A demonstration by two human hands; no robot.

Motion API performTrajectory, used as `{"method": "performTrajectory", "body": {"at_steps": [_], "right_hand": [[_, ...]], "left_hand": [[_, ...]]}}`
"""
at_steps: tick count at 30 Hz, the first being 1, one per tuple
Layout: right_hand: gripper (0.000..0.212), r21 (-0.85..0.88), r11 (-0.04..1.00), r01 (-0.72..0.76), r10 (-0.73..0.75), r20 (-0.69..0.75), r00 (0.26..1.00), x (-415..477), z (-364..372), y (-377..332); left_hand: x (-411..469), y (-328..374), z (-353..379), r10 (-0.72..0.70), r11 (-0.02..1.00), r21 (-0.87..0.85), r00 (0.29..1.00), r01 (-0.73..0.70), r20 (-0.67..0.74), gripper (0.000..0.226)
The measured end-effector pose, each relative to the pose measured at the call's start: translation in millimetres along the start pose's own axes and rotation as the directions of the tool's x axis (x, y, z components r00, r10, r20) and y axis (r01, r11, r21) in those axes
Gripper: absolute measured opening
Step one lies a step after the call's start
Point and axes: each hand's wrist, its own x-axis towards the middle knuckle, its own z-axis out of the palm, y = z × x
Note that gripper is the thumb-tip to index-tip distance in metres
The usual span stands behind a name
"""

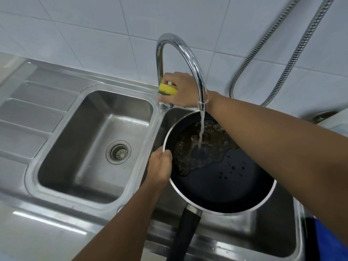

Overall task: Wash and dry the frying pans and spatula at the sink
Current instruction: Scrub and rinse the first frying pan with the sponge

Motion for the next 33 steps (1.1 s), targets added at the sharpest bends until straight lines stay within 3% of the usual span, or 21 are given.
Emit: {"method": "performTrajectory", "body": {"at_steps": [4,9,11,14,18,23,26,30,33], "right_hand": [[0.032,0.008,0.999,-0.031,0.031,-0.098,0.995,-2.2,-13.8,8.3],[0.054,0.132,0.977,-0.165,0.172,-0.045,0.984,-21.1,-40.5,17.6],[0.051,0.246,0.934,-0.259,0.297,-0.132,0.946,-39.4,-43.7,21.7],[0.038,0.396,0.844,-0.363,0.487,-0.278,0.828,-85.1,-46.2,27.4],[0.040,0.390,0.824,-0.411,0.544,-0.345,0.765,-151.6,-38.5,20.0],[0.050,0.061,0.902,-0.427,0.426,-0.279,0.860,-176.3,-9.7,7.2],[0.051,0.081,0.921,-0.380,0.387,-0.109,0.915,-161.4,2.0,-10.4],[0.047,0.158,0.950,-0.268,0.272,-0.002,0.962,-159.3,17.6,-36.5],[0.031,0.187,0.968,-0.167,0.145,0.127,0.981,-187.0,19.3,-57.9]], "left_hand": [[-0.6,0.9,-1.5,-0.008,0.999,-0.033,1.000,0.008,-0.008,0.034],[-4.9,5.6,-4.0,0.014,0.998,-0.060,1.000,-0.014,0.007,0.030],[-7.1,8.9,-4.3,0.020,0.998,-0.062,1.000,-0.020,0.006,0.029],[-10.9,12.9,-3.9,0.019,0.998,-0.065,1.000,-0.019,-0.002,0.025],[-17.7,16.1,-6.0,0.025,0.999,-0.039,0.999,-0.026,-0.038,0.025],[-23.2,12.9,-9.2,0.094,0.995,-0.010,0.994,-0.094,-0.052,0.031],[-27.1,11.9,-6.4,0.162,0.986,0.044,0.986,-0.160,-0.050,0.039],[-28.6,9.9,-7.1,0.195,0.980,0.070,0.976,-0.188,-0.096,0.045],[-27.4,11.1,-9.2,0.190,0.980,0.095,0.972,-0.177,-0.137,0.047]]}}
